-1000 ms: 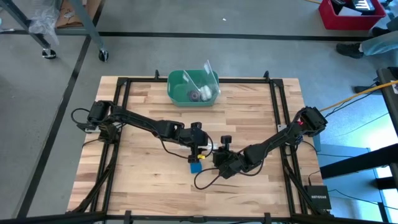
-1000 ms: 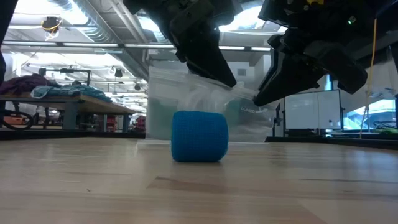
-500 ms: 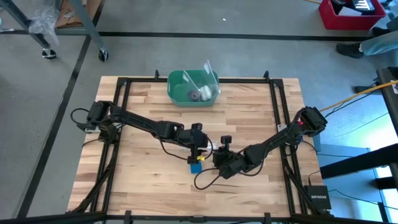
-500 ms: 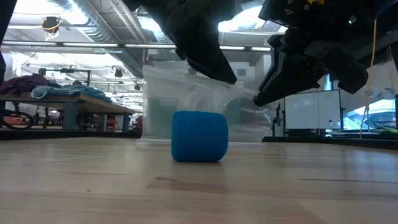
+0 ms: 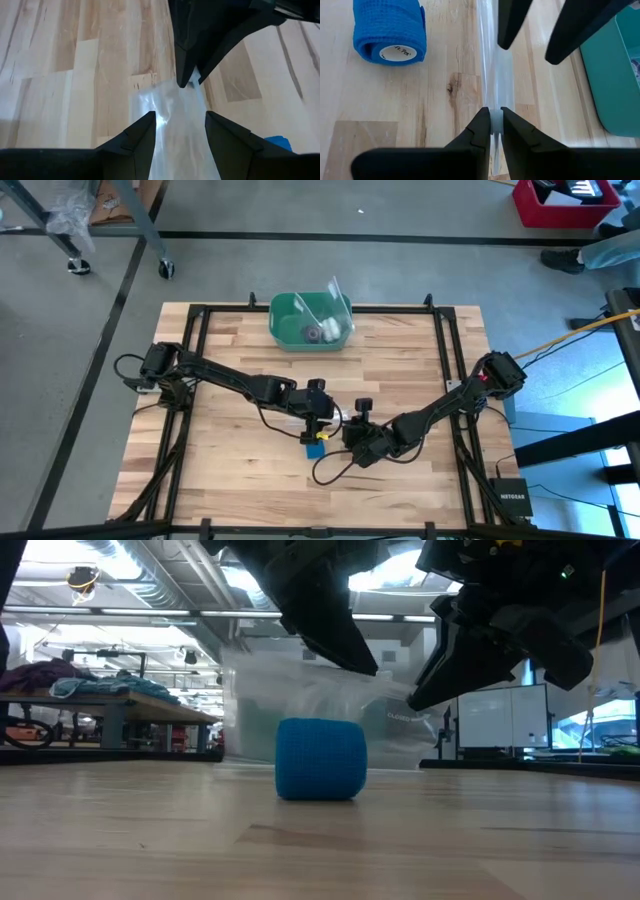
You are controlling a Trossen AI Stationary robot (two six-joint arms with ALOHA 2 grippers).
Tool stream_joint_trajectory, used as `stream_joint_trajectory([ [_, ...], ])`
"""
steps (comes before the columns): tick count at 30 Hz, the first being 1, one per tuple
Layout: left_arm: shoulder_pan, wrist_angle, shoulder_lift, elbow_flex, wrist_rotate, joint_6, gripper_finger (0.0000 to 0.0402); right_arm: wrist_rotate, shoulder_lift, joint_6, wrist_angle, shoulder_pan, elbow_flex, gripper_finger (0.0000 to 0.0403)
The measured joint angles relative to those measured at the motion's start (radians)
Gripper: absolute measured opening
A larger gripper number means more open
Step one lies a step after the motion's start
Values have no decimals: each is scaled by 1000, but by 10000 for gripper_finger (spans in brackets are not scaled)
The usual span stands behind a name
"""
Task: Roll bandage
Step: Open the transparent zip bag
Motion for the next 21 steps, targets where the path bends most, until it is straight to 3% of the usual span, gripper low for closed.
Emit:
stream_joint_trajectory([
  [21,-2,3,0,0,0,-15,162,0,0,0,0,0,0,40],
])
